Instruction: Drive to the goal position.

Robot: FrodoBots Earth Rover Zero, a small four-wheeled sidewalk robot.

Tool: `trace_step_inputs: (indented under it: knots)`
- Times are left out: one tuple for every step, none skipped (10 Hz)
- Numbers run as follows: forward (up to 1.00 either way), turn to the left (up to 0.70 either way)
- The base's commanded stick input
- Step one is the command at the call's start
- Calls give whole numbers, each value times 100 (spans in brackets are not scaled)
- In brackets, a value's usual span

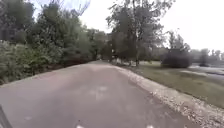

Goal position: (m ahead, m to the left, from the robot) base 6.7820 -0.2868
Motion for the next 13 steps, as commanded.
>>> trace_step_inputs:
  knots:
    - [70, 0]
    - [70, 0]
    - [70, 0]
    - [70, 0]
    - [70, 0]
    - [70, 0]
    - [70, 0]
    - [70, 0]
    - [70, 10]
    - [70, 23]
    - [70, 31]
    - [70, 35]
    - [70, 35]
